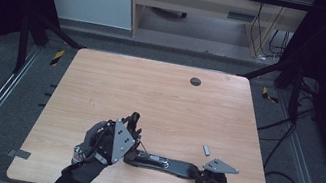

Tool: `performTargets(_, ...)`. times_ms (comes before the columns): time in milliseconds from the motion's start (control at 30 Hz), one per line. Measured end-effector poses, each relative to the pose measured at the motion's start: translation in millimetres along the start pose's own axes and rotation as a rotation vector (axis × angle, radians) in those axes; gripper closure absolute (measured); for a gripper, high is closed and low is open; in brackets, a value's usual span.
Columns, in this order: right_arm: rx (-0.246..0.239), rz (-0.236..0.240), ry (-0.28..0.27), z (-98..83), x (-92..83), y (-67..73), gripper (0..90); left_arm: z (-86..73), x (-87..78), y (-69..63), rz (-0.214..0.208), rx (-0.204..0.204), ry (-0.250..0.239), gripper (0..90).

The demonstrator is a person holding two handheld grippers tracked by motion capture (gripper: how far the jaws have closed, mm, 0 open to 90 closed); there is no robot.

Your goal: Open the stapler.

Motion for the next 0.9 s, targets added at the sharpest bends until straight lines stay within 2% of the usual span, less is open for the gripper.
performTargets(900, 0.006, 0.008, -0.002, -0.1, 0.1, 0.0, 90.0, -15.4, -3.5, 17.2, -0.013, -0.085, -0.006, 53.5)
Point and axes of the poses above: each handheld gripper's, and its own axes: x roughly forward along the jaws, z roughly out of its top, y roughly to its left, the point moved 9 cm from there along x, roughly forward along the jaws, and after that the axes turned 13 degrees about y, right-handed, at the moved point
